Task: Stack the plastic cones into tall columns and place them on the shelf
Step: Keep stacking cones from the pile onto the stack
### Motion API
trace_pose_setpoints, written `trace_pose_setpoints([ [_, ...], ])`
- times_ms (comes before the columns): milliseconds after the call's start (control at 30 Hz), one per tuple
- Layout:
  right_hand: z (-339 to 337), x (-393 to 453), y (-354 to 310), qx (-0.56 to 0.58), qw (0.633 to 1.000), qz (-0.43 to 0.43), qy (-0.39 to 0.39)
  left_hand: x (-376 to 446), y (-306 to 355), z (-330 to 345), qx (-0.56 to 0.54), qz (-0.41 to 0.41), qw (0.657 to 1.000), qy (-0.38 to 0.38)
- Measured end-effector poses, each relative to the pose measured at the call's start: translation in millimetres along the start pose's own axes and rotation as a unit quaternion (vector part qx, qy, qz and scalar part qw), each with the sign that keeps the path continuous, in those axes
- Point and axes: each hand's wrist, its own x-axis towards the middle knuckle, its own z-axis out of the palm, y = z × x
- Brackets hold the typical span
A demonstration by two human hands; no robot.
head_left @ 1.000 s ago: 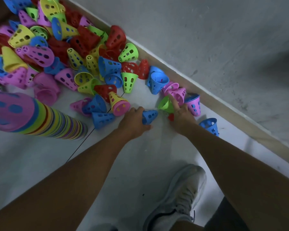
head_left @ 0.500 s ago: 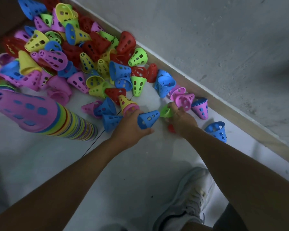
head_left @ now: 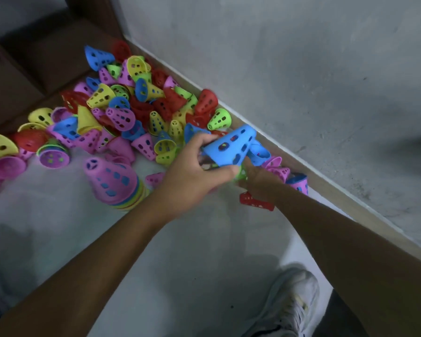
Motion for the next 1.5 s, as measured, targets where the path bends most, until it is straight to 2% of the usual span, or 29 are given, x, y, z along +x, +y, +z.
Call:
trace_pose_setpoints([
  [100, -24, 4, -24, -0.003, 0.998, -0.028, 0.055, 1, 42, -13, -0.024, 0.068, 0.997, 0.002],
  [133, -34, 3, -34, -0.001, 0.998, -0.011, 0.069, 0, 55, -20, -0.024, 0.088, 0.996, 0.005],
  [200, -53, -2, -56, 0.010, 0.998, 0.003, 0.070, -5, 78, -34, -0.020, 0.118, 0.993, 0.015],
  [267, -73, -9, -79, 0.003, 0.998, -0.020, 0.057, -13, 92, -50, -0.016, 0.137, 0.990, 0.033],
  [400, -107, -35, -128, -0.052, 0.997, -0.041, 0.041, -31, 104, -82, -0.008, 0.143, 0.987, 0.076],
  [700, -138, -130, -198, -0.061, 0.988, -0.133, 0.046, -57, 80, -136, -0.052, 0.131, 0.973, 0.183],
  [900, -140, -168, -222, -0.047, 0.987, -0.145, 0.057, -71, 48, -161, -0.033, 0.099, 0.981, 0.162],
  [1067, -134, -170, -224, -0.053, 0.988, -0.136, 0.053, -80, 13, -164, 0.021, 0.073, 0.992, 0.100],
  [1233, -131, -169, -218, -0.073, 0.987, -0.135, 0.044, -83, -15, -159, 0.064, 0.045, 0.994, 0.082],
  [1500, -130, -169, -227, -0.088, 0.983, -0.157, 0.046, -86, -8, -163, 0.091, 0.047, 0.987, 0.125],
])
